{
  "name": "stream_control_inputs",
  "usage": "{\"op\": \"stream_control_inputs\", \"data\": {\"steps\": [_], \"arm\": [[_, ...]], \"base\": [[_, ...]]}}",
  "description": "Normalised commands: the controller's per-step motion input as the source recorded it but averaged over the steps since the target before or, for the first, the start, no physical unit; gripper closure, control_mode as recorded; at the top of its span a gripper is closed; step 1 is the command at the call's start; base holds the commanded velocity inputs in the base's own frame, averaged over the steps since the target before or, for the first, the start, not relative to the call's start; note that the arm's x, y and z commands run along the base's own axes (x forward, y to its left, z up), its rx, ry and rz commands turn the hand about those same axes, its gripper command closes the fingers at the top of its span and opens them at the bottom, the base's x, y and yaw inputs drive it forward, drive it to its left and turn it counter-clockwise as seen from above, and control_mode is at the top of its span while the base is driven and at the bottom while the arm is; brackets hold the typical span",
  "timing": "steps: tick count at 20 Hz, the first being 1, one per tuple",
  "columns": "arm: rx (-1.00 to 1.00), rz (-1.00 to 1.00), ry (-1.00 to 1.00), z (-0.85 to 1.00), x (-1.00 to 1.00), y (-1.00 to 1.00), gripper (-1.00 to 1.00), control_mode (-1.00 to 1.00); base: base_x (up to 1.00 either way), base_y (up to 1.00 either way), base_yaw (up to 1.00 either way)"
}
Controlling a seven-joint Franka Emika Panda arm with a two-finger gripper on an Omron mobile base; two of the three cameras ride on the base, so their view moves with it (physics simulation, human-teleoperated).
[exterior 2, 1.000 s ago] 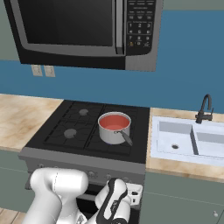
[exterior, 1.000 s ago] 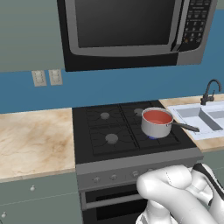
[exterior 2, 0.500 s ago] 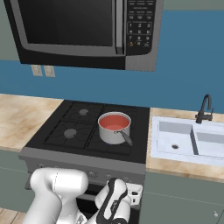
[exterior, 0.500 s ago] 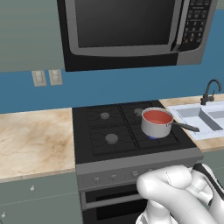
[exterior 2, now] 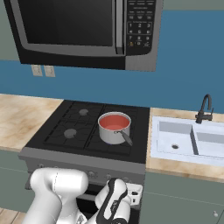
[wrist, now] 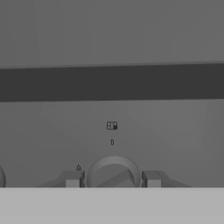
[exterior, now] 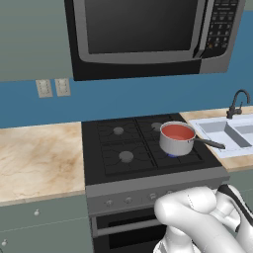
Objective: Wait until the marinara sauce is simmered to a deep red color and then turn off the stove.
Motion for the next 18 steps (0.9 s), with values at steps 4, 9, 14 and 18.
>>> {"op": "stream_control_inputs", "data": {"steps": [4,9,14,18], "arm": [[0.0,0.0,0.0,0.0,0.0,0.0,1.0,-1.0],[0.0,0.0,0.0,0.0,0.0,0.0,1.0,-1.0],[0.0,0.0,0.0,0.0,0.0,0.0,1.0,-1.0],[0.0,0.0,0.0,0.0,0.0,0.0,1.0,-1.0]], "base": [[0.0,0.0,0.0],[0.0,0.0,0.0],[0.0,0.0,0.0],[0.0,0.0,0.0]]}}
